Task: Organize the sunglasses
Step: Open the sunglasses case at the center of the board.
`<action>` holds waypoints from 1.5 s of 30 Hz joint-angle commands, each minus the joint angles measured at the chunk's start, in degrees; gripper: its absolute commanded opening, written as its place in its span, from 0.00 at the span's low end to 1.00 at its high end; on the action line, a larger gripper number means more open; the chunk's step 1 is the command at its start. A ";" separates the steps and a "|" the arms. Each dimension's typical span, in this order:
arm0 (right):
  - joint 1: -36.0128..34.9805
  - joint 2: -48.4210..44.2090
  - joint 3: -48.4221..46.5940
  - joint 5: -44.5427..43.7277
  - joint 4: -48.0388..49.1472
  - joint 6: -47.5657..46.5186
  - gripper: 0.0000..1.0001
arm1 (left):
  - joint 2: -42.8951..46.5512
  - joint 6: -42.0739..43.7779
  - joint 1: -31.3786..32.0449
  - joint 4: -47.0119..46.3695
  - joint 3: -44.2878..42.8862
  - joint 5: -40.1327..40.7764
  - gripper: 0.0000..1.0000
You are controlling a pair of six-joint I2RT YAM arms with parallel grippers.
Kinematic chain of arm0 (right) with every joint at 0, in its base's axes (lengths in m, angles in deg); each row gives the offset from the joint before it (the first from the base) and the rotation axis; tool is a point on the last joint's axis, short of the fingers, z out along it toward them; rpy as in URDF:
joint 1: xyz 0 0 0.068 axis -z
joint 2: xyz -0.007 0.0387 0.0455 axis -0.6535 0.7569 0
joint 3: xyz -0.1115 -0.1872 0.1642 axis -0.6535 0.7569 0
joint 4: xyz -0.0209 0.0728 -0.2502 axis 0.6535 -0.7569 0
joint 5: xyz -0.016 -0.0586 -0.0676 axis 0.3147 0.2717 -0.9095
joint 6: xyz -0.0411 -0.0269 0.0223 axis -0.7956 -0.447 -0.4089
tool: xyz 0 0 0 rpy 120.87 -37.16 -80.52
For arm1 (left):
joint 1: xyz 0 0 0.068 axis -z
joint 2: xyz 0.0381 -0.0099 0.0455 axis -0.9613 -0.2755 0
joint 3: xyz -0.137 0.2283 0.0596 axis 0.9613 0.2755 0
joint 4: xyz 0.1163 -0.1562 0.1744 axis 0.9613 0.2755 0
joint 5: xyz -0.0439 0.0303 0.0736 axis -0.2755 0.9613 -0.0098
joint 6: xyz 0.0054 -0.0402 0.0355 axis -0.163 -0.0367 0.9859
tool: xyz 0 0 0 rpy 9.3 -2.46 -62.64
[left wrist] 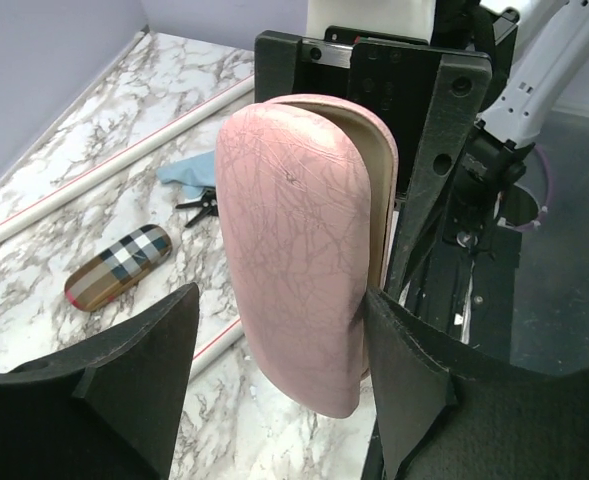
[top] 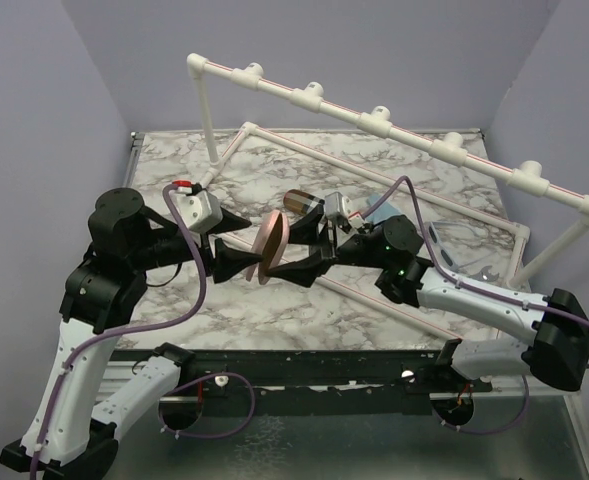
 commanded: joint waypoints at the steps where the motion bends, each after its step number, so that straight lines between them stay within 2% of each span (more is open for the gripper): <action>1: -1.35 -2.32 1.71 5.92 0.25 0.32 0.00 | -0.36 2.95 -1.06 -3.97 -2.07 10.61 0.66; 10: -1.36 -3.43 2.78 7.09 0.50 0.49 0.01 | -1.45 4.10 -1.09 -4.34 -2.94 22.09 0.62; 18: -1.35 -4.40 4.75 3.55 3.31 3.19 0.01 | -1.90 5.51 -1.11 -1.79 -1.72 17.09 0.66; 26: -1.36 -3.86 4.80 2.02 5.73 5.71 0.01 | -2.07 6.88 -1.11 1.22 -0.80 19.44 0.70; 29: -1.36 -3.58 4.96 0.91 6.22 6.17 0.01 | -2.24 7.54 -1.09 2.79 -1.40 17.00 0.63; 35: -1.36 -3.68 5.95 -2.10 7.06 6.13 0.00 | -0.49 7.57 -1.07 5.40 0.08 8.50 0.42; 39: -1.31 -2.51 5.36 -1.81 7.39 6.55 0.01 | -0.11 6.42 -1.06 5.60 0.44 6.67 0.26; 45: -1.27 -0.98 4.70 -0.36 9.05 7.46 0.00 | 0.20 6.60 -1.11 6.90 1.49 5.51 0.15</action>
